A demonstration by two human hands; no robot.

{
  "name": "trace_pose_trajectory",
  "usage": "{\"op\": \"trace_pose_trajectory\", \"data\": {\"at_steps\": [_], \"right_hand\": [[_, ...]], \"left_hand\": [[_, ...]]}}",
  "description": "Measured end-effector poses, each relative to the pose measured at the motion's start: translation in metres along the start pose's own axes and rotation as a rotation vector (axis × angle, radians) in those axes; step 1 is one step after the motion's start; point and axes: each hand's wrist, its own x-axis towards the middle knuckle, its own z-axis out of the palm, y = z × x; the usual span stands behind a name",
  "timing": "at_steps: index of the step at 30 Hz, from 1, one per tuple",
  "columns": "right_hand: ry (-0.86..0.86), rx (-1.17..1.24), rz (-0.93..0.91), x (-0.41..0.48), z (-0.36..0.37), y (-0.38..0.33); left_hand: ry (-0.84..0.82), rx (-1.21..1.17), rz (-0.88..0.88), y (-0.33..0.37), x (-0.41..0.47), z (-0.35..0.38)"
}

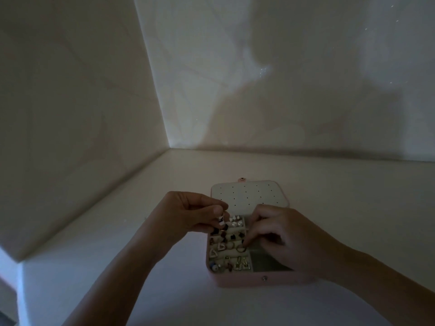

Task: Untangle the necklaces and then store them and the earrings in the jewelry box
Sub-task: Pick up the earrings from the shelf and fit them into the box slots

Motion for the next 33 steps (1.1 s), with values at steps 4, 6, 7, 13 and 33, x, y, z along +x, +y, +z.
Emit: {"op": "trace_pose_trajectory", "data": {"at_steps": [4, 6, 7, 13, 33], "right_hand": [[-0.025, -0.042, -0.03, 0.0, -0.001, 0.001], [-0.036, -0.069, -0.043, 0.0, -0.001, 0.0], [-0.043, -0.089, -0.052, -0.001, -0.001, 0.0], [-0.045, -0.141, -0.085, 0.0, -0.002, -0.001], [-0.05, -0.123, -0.081, -0.001, -0.002, 0.001]], "left_hand": [[-0.032, 0.004, -0.039, 0.001, 0.0, -0.001], [-0.064, 0.051, -0.062, 0.001, -0.001, -0.002], [-0.091, 0.09, -0.07, 0.001, -0.001, -0.002], [-0.212, 0.232, -0.121, 0.001, -0.003, -0.004], [-0.172, 0.592, -0.04, -0.011, -0.001, 0.017]]}}
